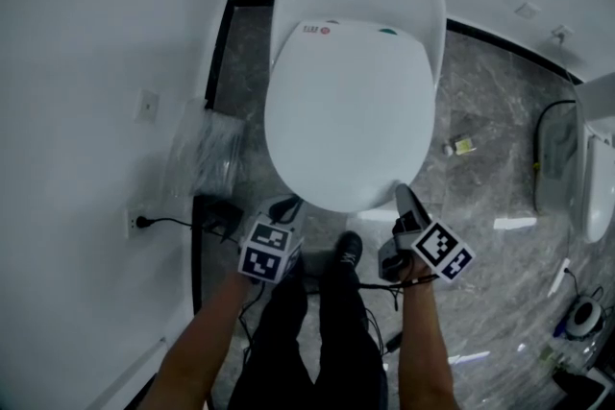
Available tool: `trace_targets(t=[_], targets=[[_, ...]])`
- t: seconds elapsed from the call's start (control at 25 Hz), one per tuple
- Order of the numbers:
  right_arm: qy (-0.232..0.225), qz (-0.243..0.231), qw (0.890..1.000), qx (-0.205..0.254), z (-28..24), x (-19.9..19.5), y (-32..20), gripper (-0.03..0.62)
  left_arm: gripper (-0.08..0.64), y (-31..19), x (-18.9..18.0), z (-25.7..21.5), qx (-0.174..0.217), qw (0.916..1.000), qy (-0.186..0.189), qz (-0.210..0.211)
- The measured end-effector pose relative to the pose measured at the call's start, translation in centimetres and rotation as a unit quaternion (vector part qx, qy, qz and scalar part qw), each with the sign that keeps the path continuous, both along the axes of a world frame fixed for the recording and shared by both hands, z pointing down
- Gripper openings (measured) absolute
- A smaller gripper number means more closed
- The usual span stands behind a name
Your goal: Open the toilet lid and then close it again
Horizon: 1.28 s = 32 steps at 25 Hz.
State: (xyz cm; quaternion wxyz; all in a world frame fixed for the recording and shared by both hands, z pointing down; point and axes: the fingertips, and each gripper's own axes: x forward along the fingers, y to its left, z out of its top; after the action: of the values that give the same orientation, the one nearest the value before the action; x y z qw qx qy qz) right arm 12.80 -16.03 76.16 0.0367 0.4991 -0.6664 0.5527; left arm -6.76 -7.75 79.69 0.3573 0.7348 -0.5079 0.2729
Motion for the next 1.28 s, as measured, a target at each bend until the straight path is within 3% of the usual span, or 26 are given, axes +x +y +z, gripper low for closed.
trace_targets(t=[0.32, 0.6, 0.8, 0.96, 1.28], targets=[[0.018, -0.024, 0.999, 0.014, -2.4, -0.2, -0.4, 0.098, 0.009, -1.0, 0.3, -3.1, 0.027, 0.9992, -0.016, 0.024], [0.051, -0.064, 0.996, 0.028, -4.7, -0.1, -0.5, 0.077, 0.008, -1.9, 0.2, -6.4, 0.034, 0.9992, -0.015, 0.017], [0.084, -0.118, 0.989, 0.043, -6.7, -0.4, -0.6, 0.025, 0.008, -3.2, -0.2, -8.9, 0.041, 0.9991, -0.011, -0.004], [0.104, -0.166, 0.979, 0.062, -8.7, -1.4, -1.0, 0.017, 0.008, -4.4, -0.5, -11.5, 0.049, 0.9985, -0.012, -0.022], [0.094, -0.218, 0.967, 0.091, -12.4, -2.6, -2.9, 0.012, 0.008, -7.8, -1.2, -16.2, 0.07, 0.9954, -0.025, -0.061]])
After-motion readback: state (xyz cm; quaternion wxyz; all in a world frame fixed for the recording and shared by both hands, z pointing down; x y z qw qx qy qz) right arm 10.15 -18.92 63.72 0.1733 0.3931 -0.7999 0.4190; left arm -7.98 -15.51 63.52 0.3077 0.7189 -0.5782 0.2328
